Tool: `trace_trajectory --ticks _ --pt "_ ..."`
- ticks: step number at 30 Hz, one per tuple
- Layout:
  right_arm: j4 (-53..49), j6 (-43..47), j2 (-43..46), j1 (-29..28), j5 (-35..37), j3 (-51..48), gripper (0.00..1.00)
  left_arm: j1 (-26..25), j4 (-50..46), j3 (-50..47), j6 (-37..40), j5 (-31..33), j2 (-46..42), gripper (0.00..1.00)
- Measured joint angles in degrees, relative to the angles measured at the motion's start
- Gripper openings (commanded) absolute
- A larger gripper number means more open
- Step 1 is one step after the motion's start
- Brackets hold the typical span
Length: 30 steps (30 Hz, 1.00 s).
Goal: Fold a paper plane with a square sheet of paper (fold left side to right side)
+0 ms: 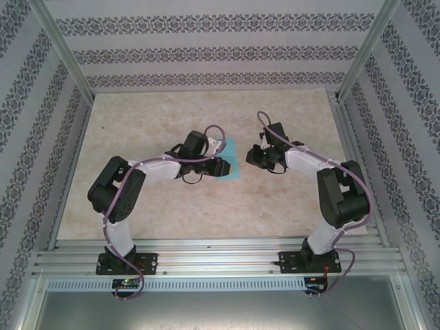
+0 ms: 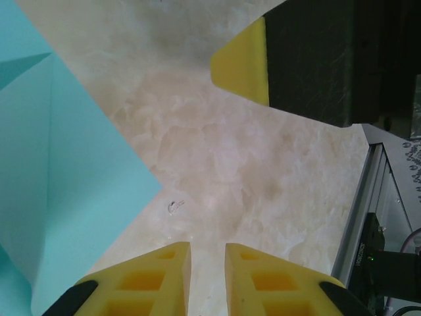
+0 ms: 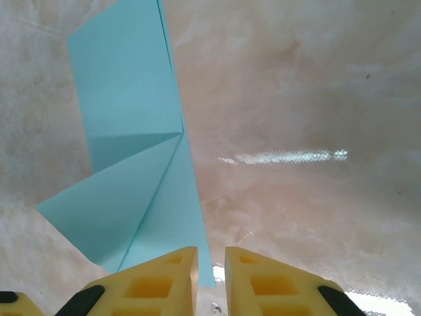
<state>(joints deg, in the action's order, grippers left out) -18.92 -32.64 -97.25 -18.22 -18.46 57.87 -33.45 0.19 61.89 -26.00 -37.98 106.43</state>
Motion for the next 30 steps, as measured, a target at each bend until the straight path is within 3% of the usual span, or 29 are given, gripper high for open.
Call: trace_trajectory --ticks 13,30 --pt "-0.8 1.1 3.2 0.0 0.4 -2.8 0.19 2.8 -11.4 9.9 7.2 4.0 8.2 0.20" --pt "1.0 0.6 3.6 -1.2 -1.3 -5.0 0.15 3.5 -13.3 12.7 9.9 4.5 12.8 0.15"
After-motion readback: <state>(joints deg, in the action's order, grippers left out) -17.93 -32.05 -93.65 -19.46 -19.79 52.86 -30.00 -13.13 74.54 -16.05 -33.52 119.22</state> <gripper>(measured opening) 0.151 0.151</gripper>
